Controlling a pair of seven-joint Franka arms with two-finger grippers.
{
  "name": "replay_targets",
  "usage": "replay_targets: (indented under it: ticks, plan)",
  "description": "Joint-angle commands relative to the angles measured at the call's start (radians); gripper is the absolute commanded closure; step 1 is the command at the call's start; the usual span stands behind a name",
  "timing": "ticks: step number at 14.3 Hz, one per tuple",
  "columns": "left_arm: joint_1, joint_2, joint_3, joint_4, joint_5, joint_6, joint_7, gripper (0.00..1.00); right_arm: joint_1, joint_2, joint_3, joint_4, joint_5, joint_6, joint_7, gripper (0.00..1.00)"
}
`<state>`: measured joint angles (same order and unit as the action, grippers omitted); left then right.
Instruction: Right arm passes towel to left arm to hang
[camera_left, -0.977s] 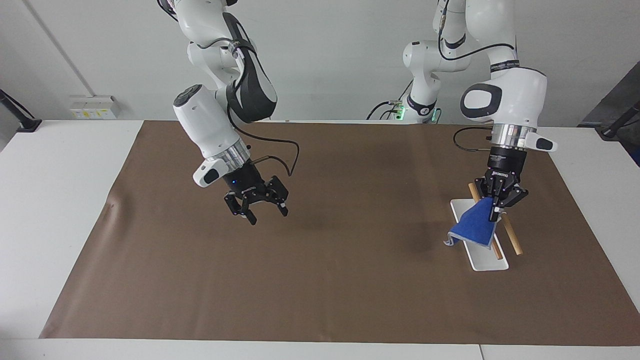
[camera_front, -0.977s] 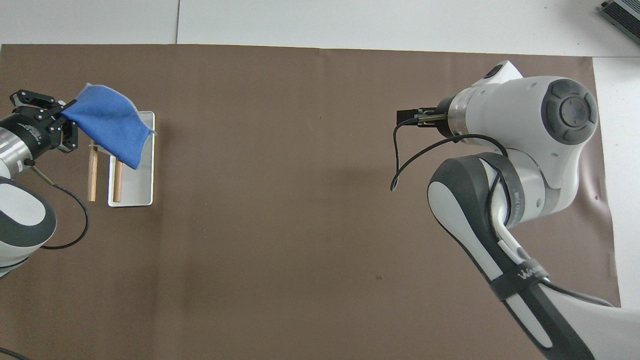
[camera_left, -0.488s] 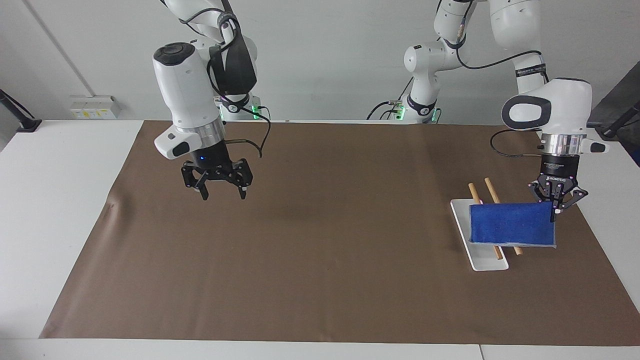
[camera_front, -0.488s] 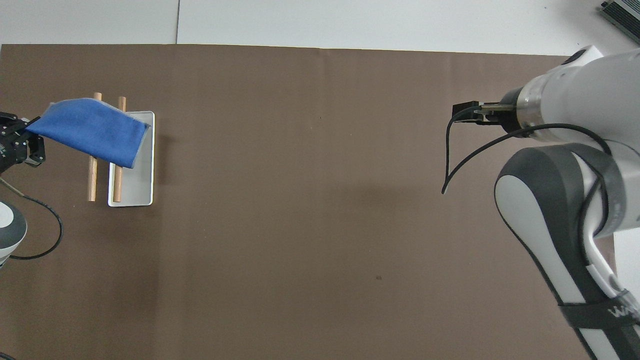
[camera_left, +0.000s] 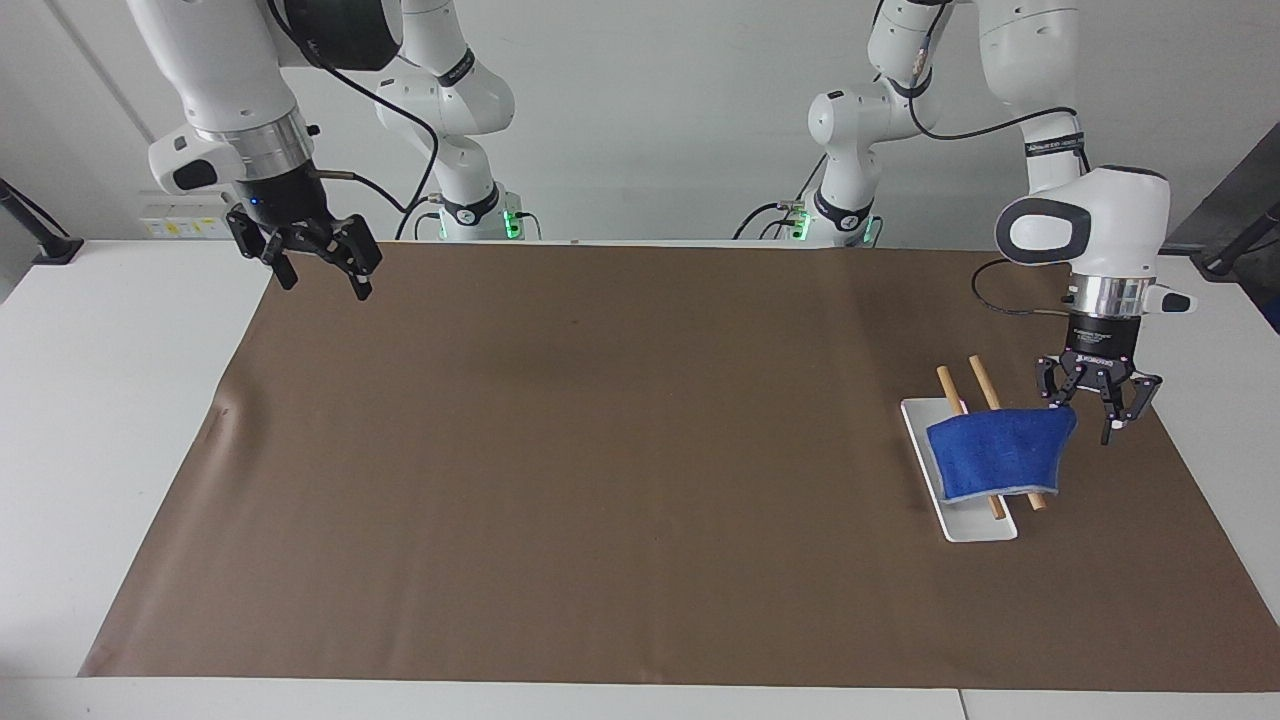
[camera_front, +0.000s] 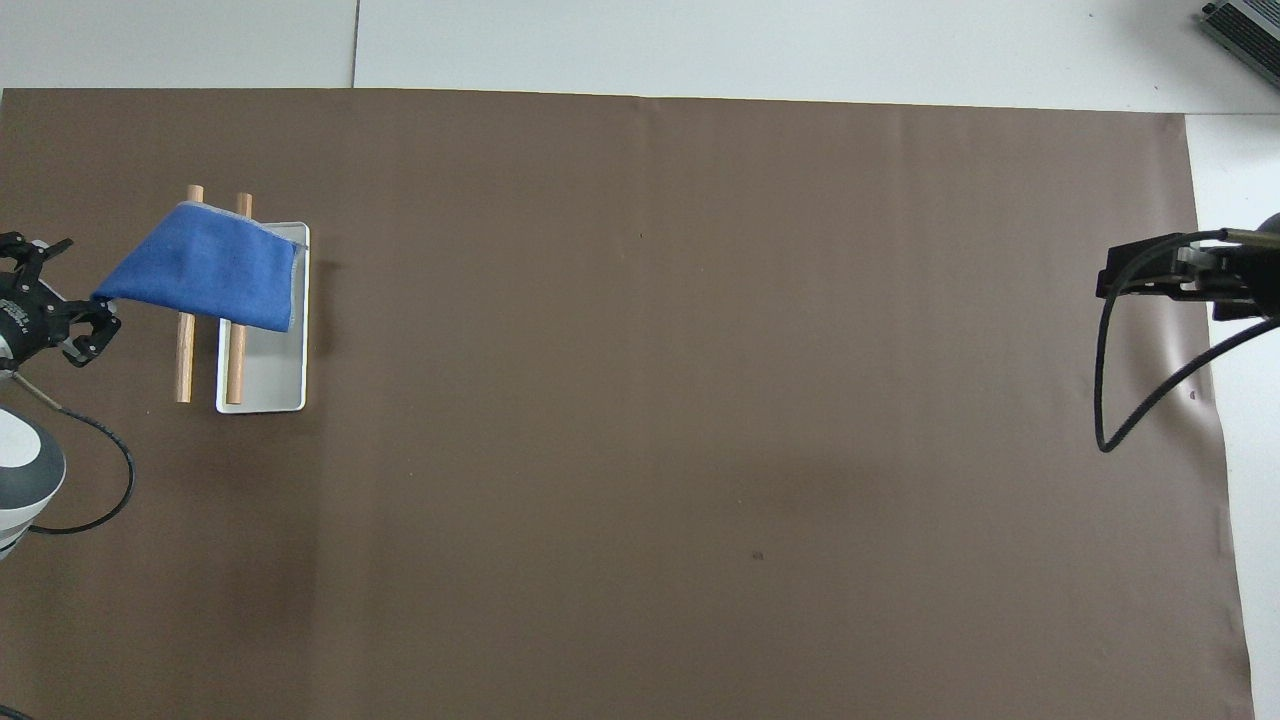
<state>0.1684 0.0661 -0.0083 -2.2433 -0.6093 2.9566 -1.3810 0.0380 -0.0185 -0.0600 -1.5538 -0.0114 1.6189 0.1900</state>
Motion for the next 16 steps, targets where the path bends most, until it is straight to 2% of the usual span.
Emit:
replay_targets:
  ticks: [1,3,9,11,14,16]
  plan:
    - [0.039,-0.023,-0.007,-0.021,-0.02,-0.001,0.091,0.0,-0.026,-0.012,0.005,-0.011,-0.001,-0.053,-0.011,0.0]
    - [0.039,-0.02,-0.006,-0.012,-0.015,-0.007,0.167,0.0,-0.027,-0.026,0.002,-0.038,-0.001,-0.05,-0.017,0.0]
    - [0.037,-0.034,-0.006,0.027,0.006,-0.022,0.589,0.0,-0.023,-0.031,0.005,-0.042,0.001,-0.06,-0.02,0.0]
    - [0.008,-0.049,-0.007,0.028,0.008,-0.021,0.69,0.0,-0.023,-0.031,0.009,-0.032,-0.001,-0.063,-0.024,0.0]
    - [-0.067,-0.097,-0.01,0.031,0.01,-0.033,0.819,0.0,-0.029,-0.029,0.003,0.021,-0.001,-0.129,-0.067,0.0]
    - [-0.116,-0.114,-0.01,0.06,0.032,-0.138,0.891,0.0,-0.03,-0.028,0.002,0.021,0.004,-0.122,-0.072,0.0]
